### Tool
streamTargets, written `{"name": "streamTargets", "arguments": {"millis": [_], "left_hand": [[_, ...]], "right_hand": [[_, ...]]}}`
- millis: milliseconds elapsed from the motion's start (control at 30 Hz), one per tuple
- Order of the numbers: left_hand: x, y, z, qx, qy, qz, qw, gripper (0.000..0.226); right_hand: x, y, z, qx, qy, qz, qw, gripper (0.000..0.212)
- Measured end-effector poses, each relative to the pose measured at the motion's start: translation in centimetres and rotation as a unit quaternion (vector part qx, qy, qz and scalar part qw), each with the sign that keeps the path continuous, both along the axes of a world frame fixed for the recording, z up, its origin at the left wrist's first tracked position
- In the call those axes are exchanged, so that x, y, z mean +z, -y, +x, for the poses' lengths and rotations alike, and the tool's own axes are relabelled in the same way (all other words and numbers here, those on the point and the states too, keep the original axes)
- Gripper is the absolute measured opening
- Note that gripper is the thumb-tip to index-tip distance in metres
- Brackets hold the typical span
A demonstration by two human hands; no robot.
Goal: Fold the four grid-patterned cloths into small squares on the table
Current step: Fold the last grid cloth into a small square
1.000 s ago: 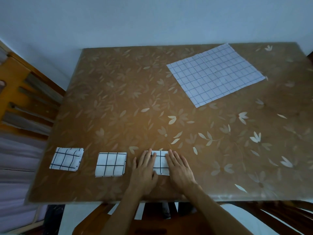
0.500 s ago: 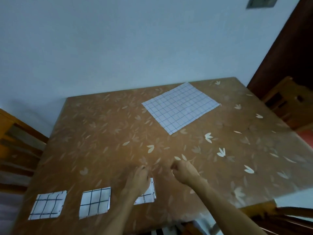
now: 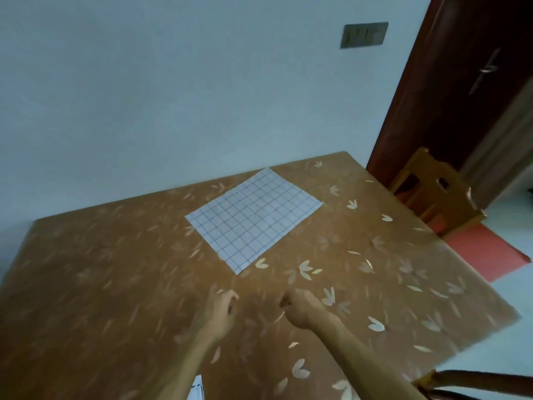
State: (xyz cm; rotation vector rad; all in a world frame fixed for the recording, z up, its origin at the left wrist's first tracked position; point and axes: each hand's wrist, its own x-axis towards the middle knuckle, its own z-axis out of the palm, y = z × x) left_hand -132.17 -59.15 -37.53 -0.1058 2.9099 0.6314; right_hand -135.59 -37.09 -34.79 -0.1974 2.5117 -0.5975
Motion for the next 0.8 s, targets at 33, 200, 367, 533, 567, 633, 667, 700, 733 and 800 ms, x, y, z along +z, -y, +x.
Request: {"name": "streamTargets", "arguments": {"millis": [33,200,367,533,567,633,667,700,733,800], "left_hand": [[-0.1,-0.7,-1.0,0.009,-0.001,0.008,1.0,0.022],[-2.7,-2.4,-5.6,0.036,-0.001,0.034,0.999,0.024],[-4.5,-2.9,-9.0,0.042,0.077,-0.012,0.996,0.046],[-6.7,-2.7,-11.5,0.059,0.133,-0.035,0.989,0.054],[-7.1,-2.6,-12.1,0.063,0.138,-0.036,0.988,0.057],[-7.8,-2.4,-13.4,0.06,0.154,-0.054,0.985,0.064],[-8.1,-2.2,-14.0,0.054,0.158,-0.064,0.984,0.067],[-8.3,-2.3,-14.5,0.053,0.158,-0.07,0.984,0.069],[-8.4,-2.4,-14.9,0.057,0.156,-0.074,0.983,0.07],[-8.6,-2.6,-15.4,0.056,0.159,-0.085,0.982,0.073]], "right_hand": [[-0.2,-0.6,-0.9,-0.002,0.002,0.001,1.0,0.041],[-3.0,-2.2,-5.8,0.018,0.008,-0.001,1.0,0.033],[-5.8,-2.0,-10.9,0.096,0.013,0.023,0.995,0.031],[-8.7,0.7,-15.2,0.132,-0.023,-0.007,0.991,0.04],[-9.1,1.5,-15.9,0.132,-0.029,-0.018,0.991,0.04],[-9.6,2.7,-17.0,0.14,-0.054,-0.034,0.988,0.04],[-9.9,3.2,-17.5,0.147,-0.062,-0.037,0.986,0.041],[-10.1,3.6,-17.9,0.154,-0.07,-0.038,0.985,0.044],[-10.4,4.0,-18.3,0.159,-0.076,-0.038,0.984,0.048],[-11.3,4.6,-19.1,0.167,-0.091,-0.042,0.981,0.054]]}}
